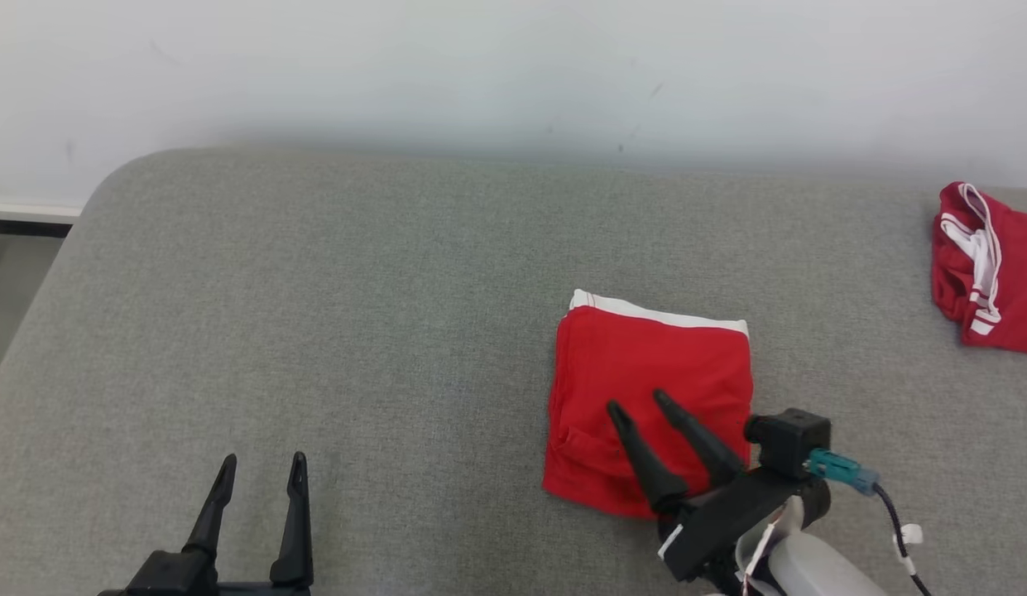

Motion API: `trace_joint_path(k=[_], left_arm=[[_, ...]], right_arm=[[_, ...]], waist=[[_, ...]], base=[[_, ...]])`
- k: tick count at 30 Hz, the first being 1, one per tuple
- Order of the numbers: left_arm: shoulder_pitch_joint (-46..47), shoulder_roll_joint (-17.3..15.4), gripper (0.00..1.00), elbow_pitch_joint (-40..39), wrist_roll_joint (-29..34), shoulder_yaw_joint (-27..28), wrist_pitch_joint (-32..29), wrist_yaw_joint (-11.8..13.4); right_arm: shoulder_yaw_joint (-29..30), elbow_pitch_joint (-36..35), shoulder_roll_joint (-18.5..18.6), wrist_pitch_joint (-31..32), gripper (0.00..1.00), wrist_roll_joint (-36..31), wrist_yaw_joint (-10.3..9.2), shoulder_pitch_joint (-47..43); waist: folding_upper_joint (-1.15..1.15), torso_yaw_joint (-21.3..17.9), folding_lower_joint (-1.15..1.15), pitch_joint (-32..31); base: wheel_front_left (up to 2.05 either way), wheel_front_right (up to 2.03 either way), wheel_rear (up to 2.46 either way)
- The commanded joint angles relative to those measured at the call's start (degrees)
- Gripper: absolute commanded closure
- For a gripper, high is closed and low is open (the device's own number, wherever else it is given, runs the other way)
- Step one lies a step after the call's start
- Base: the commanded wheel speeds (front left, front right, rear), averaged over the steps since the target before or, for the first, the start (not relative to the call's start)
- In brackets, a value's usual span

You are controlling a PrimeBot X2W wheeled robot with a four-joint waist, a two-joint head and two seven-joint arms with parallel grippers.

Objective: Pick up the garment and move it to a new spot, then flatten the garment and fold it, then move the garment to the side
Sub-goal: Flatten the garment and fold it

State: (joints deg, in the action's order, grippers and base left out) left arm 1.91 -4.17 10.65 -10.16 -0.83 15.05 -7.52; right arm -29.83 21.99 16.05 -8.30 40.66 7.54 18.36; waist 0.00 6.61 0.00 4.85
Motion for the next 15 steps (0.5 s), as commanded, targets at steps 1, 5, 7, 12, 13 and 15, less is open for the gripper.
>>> trace_joint_path(k=[1, 5, 7, 12, 13, 15], left_arm=[[-0.9, -0.3, 0.00, -0.4, 0.4, 0.4, 0.1, 0.1], [-1.6, -0.3, 0.00, -0.6, 0.5, 1.0, 0.1, 0.1], [-2.0, -0.4, 0.00, -0.8, 0.6, 1.4, 0.1, 0.1], [-2.7, -0.5, 0.00, -1.5, 0.8, 2.2, 0.1, 0.1], [-3.0, -0.7, 0.00, -1.6, 0.8, 2.4, 0.1, 0.1], [-3.3, -0.9, 0.00, -1.8, 0.9, 2.6, 0.1, 0.1]], right_arm=[[1.3, -0.5, 0.4, -2.1, 0.00, -1.1, -0.16, -0.5], [4.1, -1.0, 0.6, -4.1, 0.00, -2.3, -0.16, -1.6], [6.5, -1.3, 0.5, -5.1, 0.00, -3.5, -0.15, -2.3], [12.7, -3.1, -0.7, -6.5, 0.00, -6.8, -0.16, -5.1], [14.0, -3.6, -0.9, -6.6, 0.00, -7.9, -0.16, -5.6], [16.5, -5.0, -1.3, -6.9, 0.00, -11.1, -0.16, -6.9]], waist=[[0.00, -0.8, 0.00, -0.7], [0.00, -1.6, 0.00, -1.3], [0.00, -2.4, 0.00, -1.7], [0.00, -4.1, 0.00, -2.2], [0.00, -4.6, 0.00, -2.3], [0.00, -5.3, 0.00, -2.5]], base=[[0.00, 0.00, 0.00], [0.00, 0.00, 0.00], [0.00, 0.00, 0.00], [0.00, 0.00, 0.00], [0.00, 0.00, 0.00], [0.00, 0.00, 0.00]])
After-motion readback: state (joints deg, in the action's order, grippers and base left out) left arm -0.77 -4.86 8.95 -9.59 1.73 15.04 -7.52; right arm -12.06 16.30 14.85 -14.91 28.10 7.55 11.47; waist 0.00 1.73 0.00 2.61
